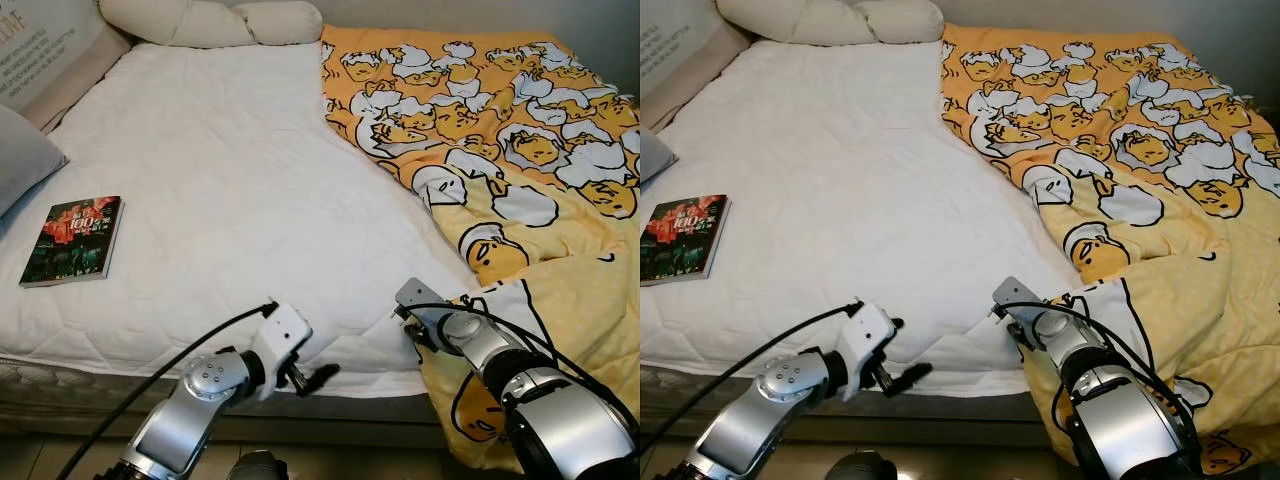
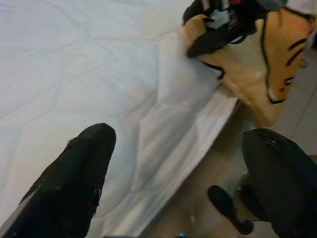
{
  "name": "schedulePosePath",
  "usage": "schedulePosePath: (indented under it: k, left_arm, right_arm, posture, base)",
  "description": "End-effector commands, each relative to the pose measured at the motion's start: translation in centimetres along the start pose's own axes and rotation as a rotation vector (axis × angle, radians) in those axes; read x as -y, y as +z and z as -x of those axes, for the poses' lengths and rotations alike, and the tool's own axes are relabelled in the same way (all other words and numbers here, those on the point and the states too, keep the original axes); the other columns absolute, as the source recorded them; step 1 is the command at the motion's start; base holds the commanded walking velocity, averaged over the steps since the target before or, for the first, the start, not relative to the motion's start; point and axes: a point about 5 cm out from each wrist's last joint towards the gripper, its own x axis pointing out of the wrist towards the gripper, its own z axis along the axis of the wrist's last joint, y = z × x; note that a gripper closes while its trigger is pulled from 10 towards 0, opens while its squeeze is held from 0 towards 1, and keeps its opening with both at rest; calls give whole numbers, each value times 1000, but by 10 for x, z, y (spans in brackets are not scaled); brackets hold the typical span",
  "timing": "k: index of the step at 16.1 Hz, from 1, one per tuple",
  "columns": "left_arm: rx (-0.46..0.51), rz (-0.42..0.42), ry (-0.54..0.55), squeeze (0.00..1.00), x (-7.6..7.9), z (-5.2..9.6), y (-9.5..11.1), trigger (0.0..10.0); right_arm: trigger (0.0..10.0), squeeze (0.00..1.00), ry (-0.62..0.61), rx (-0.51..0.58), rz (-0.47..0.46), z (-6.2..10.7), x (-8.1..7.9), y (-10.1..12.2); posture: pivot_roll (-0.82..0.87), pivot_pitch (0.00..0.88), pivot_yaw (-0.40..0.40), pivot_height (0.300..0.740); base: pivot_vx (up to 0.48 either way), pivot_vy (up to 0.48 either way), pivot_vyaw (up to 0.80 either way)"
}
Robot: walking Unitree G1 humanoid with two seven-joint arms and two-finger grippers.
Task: Clean up the room
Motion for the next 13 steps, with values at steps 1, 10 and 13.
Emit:
schedulePosePath:
  k: [1,10,13]
  left_arm:
    - [10,-4,-30,0,3,-2,7,10000]
    - [-24,-54,-66,0,17,9,-11,10000]
    - [-42,-41,-25,0,18,6,-18,10000]
  right_arm:
    - [0,0,-7,-6,-18,1,3,-5]
    - [0,0,-17,17,-90,1,1,-14]
    - [0,0,-23,34,-127,1,-1,-13]
  posture:
    - [222,0,-24,740]
    - [191,0,6,740]
    - [180,0,21,740]
  base:
    - [0,0,0]
    - [0,0,0]
    - [0,0,0]
